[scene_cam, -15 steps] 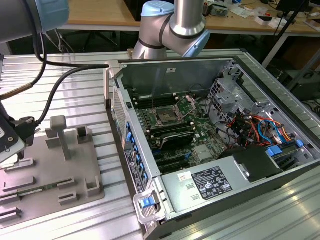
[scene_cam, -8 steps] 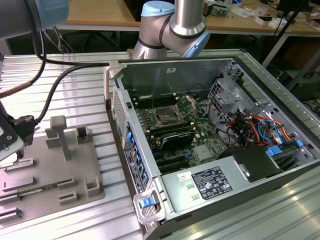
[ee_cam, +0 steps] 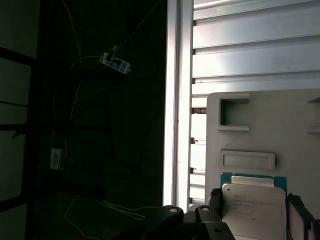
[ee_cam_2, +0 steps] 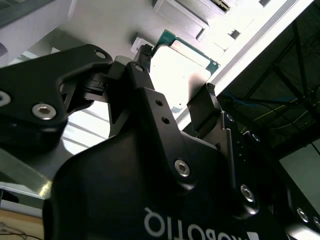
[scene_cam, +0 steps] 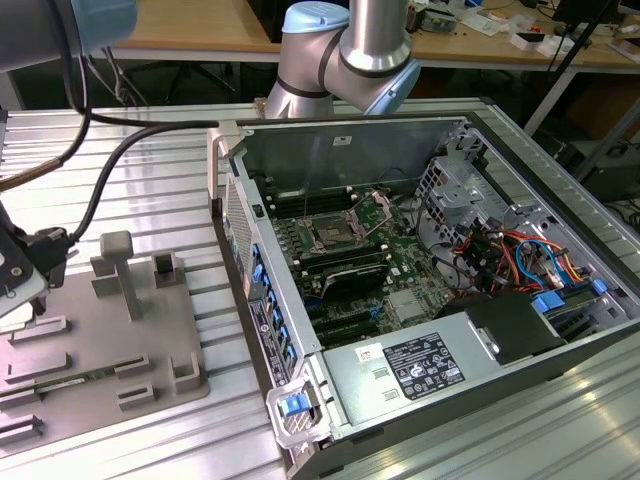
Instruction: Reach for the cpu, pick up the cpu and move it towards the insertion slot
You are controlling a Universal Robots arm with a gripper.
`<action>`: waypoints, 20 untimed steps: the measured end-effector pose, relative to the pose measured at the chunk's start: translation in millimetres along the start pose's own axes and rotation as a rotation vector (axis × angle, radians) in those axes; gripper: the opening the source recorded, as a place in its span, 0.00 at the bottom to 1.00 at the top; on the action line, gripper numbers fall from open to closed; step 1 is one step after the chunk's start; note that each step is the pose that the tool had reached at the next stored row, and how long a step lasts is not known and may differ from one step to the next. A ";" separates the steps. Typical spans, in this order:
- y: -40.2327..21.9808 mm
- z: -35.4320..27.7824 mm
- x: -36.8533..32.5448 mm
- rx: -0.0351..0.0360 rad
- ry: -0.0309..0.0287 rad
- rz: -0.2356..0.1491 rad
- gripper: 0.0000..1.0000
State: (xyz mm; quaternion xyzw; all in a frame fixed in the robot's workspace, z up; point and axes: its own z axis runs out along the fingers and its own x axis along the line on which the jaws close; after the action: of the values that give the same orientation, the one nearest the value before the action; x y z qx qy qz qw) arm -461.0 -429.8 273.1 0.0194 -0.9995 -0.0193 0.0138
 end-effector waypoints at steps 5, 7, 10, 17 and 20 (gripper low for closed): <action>0.1 -2.7 0.1 -0.0001 -0.0002 0.000 0.55; 0.1 -3.7 0.1 0.0000 -0.0001 0.000 0.55; 0.2 -5.3 0.1 0.0000 -0.0001 0.000 0.55; 0.4 -11.0 0.3 0.0000 -0.0001 0.000 0.55; 0.5 -13.3 0.3 0.0000 -0.0001 0.000 0.55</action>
State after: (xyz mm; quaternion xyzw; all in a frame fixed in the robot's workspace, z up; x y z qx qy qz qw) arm -460.9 -429.8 286.4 0.0194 -0.9995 -0.0194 0.0138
